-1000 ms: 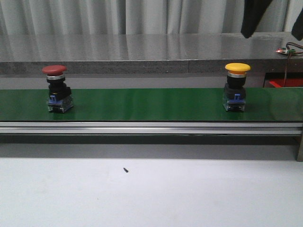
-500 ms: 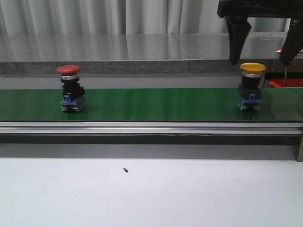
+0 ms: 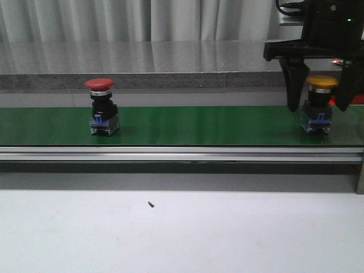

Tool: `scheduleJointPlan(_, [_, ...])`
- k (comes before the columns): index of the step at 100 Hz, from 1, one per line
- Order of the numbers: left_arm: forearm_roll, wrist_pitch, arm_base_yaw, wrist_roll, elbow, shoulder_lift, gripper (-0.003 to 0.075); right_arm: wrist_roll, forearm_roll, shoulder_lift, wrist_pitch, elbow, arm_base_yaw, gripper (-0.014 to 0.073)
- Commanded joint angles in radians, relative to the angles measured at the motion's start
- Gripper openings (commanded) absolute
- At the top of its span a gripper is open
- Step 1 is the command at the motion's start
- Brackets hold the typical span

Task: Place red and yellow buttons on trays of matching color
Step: 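Close the right gripper on the yellow button and lift it, then carry the yellow button into the yellow tray and open the right gripper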

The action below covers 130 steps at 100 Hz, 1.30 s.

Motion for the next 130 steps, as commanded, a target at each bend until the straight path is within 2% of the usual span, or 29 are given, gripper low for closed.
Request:
scheduleJointPlan(1, [-0.019,-0.058,-0.008,-0.001,-0.027,-0.002,-0.002,0.0,-0.012,-0.046,-0.001,-0.029,-0.005,0.0342])
scheduleJointPlan(8, [-0.019,-0.058,-0.008,-0.001,-0.027,-0.002,-0.002,0.0,-0.012,-0.046,-0.007,-0.029,-0.006,0.0251])
scheduleJointPlan(13, [-0.019,-0.058,-0.008,-0.001,-0.027,-0.002,-0.002,0.0,-0.012,-0.047,-0.011,-0.029,-0.006,0.0225])
scheduleJointPlan(45, [-0.019,-0.058,-0.008,-0.001,-0.027,-0.002,-0.002,0.0,-0.034,-0.145,-0.046,-0.013,-0.006,0.0225])
scheduleJointPlan(67, [-0.019,-0.058,-0.008,-0.001,-0.027,-0.002,-0.002,0.0,-0.071,-0.265,-0.039,0.077,-0.032,0.0225])
scheduleJointPlan(81, [-0.019,-0.058,-0.008,-0.001,-0.027,-0.002,-0.002,0.0,-0.069,-0.334,-0.039,0.158,-0.101,0.0225])
scheduleJointPlan(130, [-0.019,-0.058,-0.008,-0.001,-0.027,-0.002,-0.002,-0.067,-0.066,-0.531,-0.055,0.43,-0.451,0.0225])
